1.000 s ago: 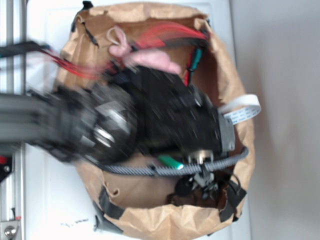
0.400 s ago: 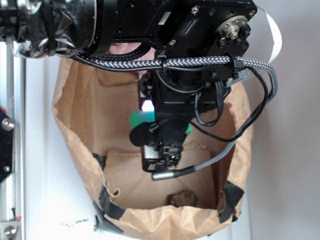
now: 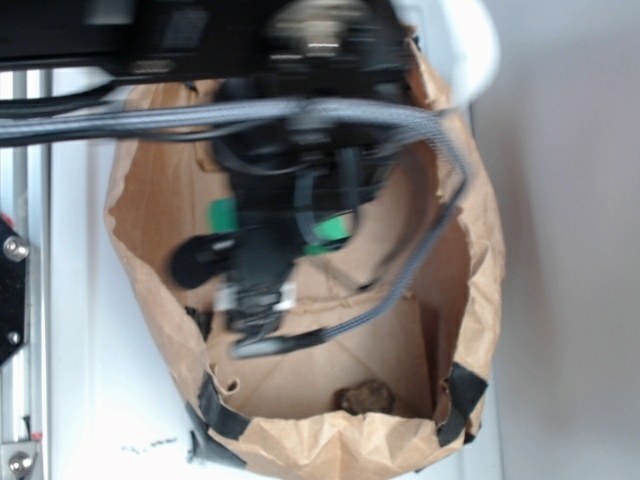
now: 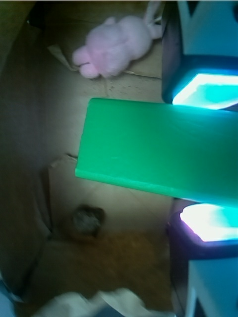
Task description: Grab the green block.
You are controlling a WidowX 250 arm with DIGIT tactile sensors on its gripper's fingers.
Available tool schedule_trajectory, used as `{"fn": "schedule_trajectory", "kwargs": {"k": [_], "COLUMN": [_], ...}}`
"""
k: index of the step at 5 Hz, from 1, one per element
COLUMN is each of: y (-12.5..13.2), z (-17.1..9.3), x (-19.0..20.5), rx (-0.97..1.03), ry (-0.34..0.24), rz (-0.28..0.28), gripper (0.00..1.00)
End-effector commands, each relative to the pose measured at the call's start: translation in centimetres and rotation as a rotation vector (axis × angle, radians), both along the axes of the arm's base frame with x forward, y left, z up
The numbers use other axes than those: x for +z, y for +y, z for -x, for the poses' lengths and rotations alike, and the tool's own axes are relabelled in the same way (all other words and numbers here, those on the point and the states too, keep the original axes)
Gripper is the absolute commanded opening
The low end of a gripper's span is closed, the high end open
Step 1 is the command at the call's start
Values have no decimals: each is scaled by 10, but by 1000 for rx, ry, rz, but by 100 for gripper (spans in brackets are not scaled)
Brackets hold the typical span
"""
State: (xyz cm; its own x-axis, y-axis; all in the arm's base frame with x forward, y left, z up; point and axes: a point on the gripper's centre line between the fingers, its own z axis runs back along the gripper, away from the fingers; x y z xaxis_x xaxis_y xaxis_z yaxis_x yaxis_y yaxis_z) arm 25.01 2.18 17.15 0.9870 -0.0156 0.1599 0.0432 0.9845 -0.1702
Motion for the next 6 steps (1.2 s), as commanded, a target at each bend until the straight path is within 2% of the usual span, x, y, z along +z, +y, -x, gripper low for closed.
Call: {"fn": "schedule_trajectory", "kwargs": {"k": [1,2,3,4,6], "y": [0,-9,-19,-23,-18], "z": [-4,-8,-20,-35,-47], "x": [26,22,14,11,8], "rx": [-30,0,65,108,168], "ry": [-109,-113,-124,-111,-77], "rz": [-46,-82,-112,-129,-114], "gripper": [0,0,0,0,0]}}
